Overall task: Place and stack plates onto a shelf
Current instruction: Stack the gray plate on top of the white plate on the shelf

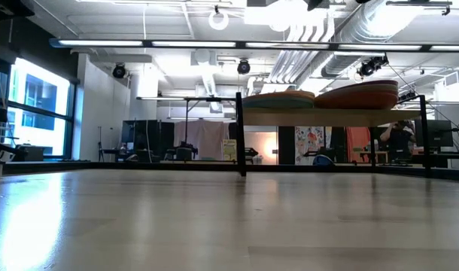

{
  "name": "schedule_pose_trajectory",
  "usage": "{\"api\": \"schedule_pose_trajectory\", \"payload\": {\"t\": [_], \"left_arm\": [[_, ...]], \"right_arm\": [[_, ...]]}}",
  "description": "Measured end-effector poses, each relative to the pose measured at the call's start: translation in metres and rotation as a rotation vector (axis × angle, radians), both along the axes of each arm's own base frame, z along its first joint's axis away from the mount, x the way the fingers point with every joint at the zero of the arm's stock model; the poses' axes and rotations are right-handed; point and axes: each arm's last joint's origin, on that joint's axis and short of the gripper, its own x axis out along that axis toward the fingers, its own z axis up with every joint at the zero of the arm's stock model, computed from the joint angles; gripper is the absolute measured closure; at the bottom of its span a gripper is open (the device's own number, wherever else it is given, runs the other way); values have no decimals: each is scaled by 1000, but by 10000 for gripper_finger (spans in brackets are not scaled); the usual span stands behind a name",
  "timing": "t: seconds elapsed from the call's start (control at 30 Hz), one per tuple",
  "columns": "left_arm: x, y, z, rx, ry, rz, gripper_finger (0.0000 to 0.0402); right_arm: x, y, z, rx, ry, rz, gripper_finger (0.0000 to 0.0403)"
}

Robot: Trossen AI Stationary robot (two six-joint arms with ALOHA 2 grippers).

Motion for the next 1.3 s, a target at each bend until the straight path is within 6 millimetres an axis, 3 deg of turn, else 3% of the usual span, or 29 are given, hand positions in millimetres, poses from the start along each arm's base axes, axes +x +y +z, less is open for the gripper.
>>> {"api": "schedule_pose_trajectory", "payload": {"t": [0.33,0.83,1.3], "left_arm": [[23,-21,-31,134,34,-48,298],[52,-52,-84,185,111,-245,298],[66,-54,-110,209,186,-299,298]], "right_arm": [[10,6,-14,-10,38,19,320],[11,6,-16,-23,42,42,320],[10,9,-16,-33,42,69,320]]}}
